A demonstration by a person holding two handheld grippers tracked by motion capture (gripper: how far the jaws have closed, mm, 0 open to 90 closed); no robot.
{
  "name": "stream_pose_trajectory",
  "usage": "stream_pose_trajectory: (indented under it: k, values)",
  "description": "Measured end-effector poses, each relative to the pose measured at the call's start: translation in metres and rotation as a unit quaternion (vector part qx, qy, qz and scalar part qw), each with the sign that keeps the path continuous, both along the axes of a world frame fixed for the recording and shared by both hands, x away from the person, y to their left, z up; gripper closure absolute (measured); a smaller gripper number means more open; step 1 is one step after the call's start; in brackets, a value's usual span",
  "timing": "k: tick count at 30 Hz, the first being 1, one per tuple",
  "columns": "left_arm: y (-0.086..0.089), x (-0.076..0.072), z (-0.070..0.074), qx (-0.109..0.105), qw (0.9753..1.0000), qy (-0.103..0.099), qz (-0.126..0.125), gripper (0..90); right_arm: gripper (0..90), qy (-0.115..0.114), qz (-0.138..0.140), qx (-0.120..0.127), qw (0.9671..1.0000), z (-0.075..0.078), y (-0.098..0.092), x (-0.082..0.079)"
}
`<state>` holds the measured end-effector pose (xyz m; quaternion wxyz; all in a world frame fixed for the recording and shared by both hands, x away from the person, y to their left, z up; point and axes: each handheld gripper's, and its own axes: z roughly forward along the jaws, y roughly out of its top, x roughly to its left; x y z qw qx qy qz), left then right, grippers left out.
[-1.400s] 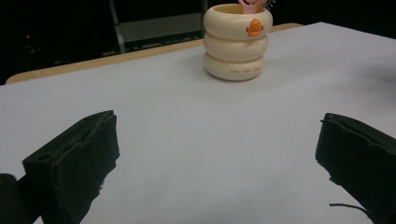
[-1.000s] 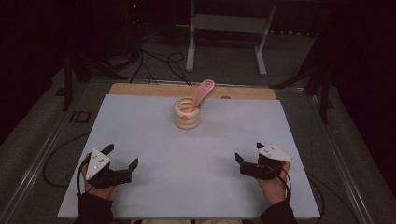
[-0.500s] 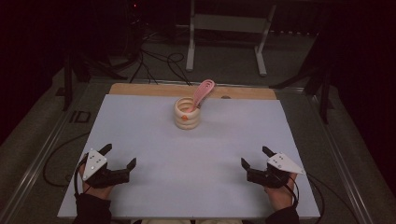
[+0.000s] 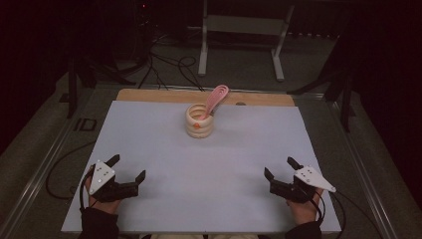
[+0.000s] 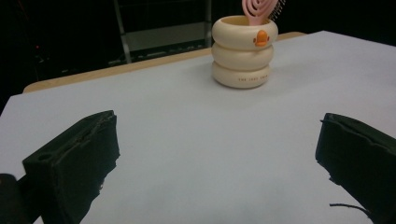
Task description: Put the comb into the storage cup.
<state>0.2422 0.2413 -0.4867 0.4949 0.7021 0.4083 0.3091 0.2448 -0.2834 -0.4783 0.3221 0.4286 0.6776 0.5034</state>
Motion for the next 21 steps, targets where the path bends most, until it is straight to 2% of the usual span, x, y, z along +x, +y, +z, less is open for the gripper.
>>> stream_pose_trajectory:
  k: [21]
  values:
    - [0.0012,-0.0005,-0.0007,-0.004,1.0000,-0.005,0.007,0.3,9.0,0.001,0.005,-0.002,1.0000,-0.0031,0.0049,0.0002]
